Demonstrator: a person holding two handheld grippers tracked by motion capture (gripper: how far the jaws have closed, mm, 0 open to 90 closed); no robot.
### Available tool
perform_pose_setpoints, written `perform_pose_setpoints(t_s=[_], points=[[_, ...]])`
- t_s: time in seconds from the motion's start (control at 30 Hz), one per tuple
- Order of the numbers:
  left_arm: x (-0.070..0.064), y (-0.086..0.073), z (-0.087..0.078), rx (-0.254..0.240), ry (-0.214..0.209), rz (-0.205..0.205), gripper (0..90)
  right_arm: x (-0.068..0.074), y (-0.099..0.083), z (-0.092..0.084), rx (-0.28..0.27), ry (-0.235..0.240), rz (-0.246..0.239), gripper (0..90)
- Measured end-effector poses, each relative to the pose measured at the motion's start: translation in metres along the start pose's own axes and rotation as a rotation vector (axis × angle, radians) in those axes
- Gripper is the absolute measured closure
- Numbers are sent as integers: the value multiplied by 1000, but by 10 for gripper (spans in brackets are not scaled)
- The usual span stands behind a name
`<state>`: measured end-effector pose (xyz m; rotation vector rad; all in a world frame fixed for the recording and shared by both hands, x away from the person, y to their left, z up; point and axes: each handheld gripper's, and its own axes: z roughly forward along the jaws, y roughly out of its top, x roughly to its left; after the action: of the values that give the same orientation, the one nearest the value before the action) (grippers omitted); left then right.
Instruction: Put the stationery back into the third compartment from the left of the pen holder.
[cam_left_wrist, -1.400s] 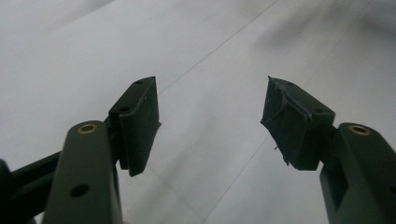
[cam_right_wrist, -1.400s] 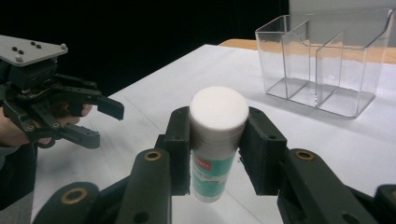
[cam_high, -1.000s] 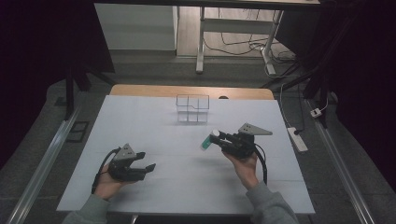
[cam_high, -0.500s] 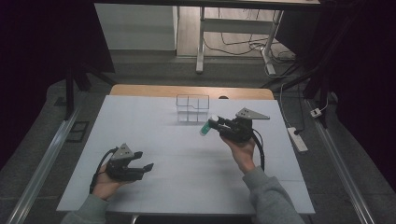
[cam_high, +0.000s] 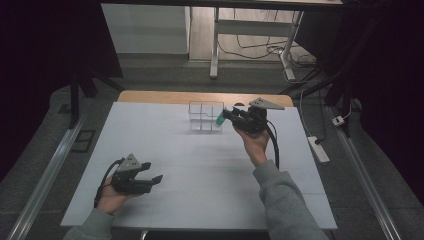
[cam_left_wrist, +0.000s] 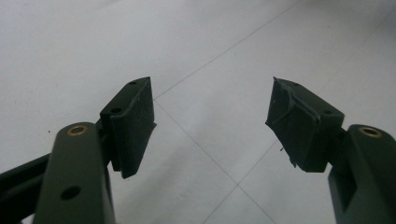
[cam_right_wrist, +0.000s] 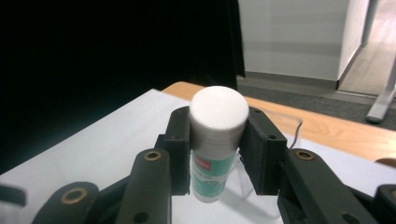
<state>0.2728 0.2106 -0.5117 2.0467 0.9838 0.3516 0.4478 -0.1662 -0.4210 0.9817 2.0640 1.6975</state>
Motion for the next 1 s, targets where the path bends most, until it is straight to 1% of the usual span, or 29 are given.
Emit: perform_pose_setpoints(t_s=[0.17,0.4,0.57,0.7,0.77,0.9,0.93,0.97,1.0], points=[[1,0,1,7,-2,-1,312,-8,12,12,-6,-29,6,648],[2,-1,2,10,-7,-3,310,-19,17,30,9,-78,5,647],[3,-2,4,17,-8,-9,308,-25,18,43,27,-115,-5,647],[5,-3,3,12,-8,-16,308,-32,16,50,42,-134,-2,647],[6,-3,4,15,-8,-17,308,-34,14,53,46,-137,6,647],[6,-4,5,23,-13,-17,306,-36,11,58,51,-136,7,642],[6,-4,5,23,-14,-18,306,-37,10,59,62,-133,6,620],[6,-4,5,23,-14,-18,306,-37,9,60,67,-125,9,566],[6,-4,5,23,-14,-19,306,-36,9,60,65,-133,8,534]])
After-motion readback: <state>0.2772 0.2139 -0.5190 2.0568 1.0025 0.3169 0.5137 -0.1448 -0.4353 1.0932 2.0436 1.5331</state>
